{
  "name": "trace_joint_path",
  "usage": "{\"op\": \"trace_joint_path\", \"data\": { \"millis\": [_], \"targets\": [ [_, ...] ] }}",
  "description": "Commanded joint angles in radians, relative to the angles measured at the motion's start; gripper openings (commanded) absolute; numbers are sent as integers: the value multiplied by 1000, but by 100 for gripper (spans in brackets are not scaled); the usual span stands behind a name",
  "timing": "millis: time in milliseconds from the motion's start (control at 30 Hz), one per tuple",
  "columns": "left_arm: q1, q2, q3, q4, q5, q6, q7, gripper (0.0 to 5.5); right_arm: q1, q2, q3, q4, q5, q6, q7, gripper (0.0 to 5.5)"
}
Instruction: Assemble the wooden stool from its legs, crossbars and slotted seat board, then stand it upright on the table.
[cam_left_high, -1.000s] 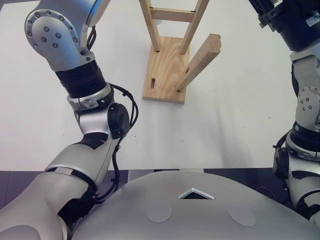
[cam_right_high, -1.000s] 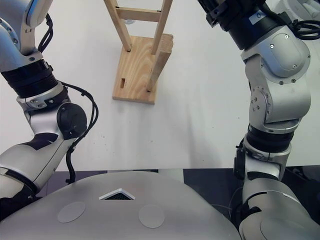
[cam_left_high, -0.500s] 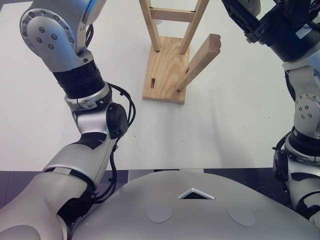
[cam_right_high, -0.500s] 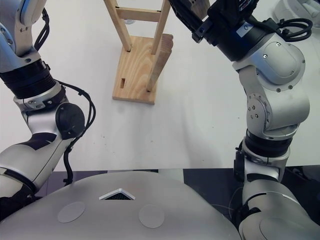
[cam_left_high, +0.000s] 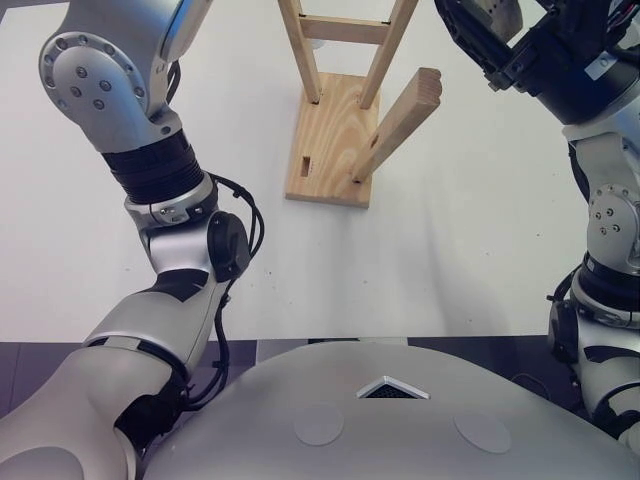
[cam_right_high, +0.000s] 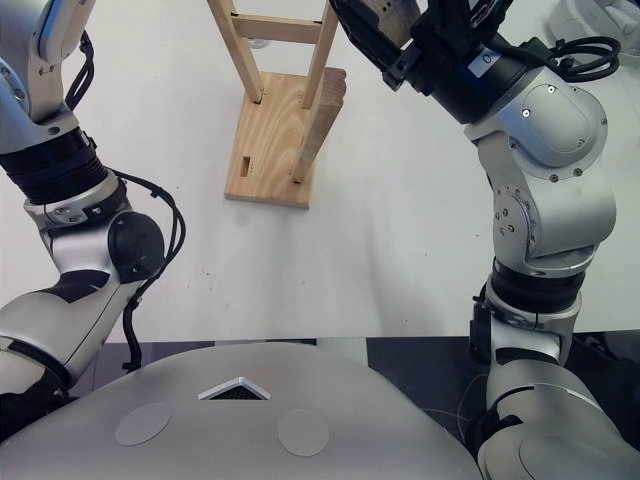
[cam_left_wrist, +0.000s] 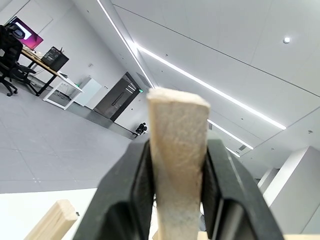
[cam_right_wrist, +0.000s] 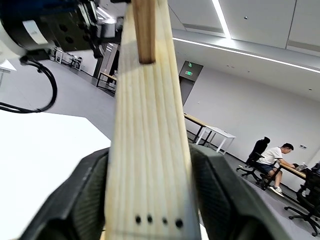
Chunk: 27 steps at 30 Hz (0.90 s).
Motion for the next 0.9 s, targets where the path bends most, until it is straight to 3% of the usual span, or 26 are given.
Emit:
{"op": "trace_joint_path", "data": {
  "millis": [33,167,467,733,900],
  "targets": [
    [19,37,24,-29,-16,-26,53,104,18,-19,2,10,-47,7,-25,321],
    [49,94,63,-72,-1,-50,114,104,76,-35,-29,13,-97,-7,-43,390],
    [285,241,110,-247,76,-69,171,104,311,-80,-98,1,-197,15,-82,394],
    [580,167,-12,-338,251,-96,213,104,483,-50,-30,23,-314,42,-134,394],
    [611,170,-25,-334,291,-91,202,104,526,-3,-23,39,-341,20,-176,394]
  ]
}}
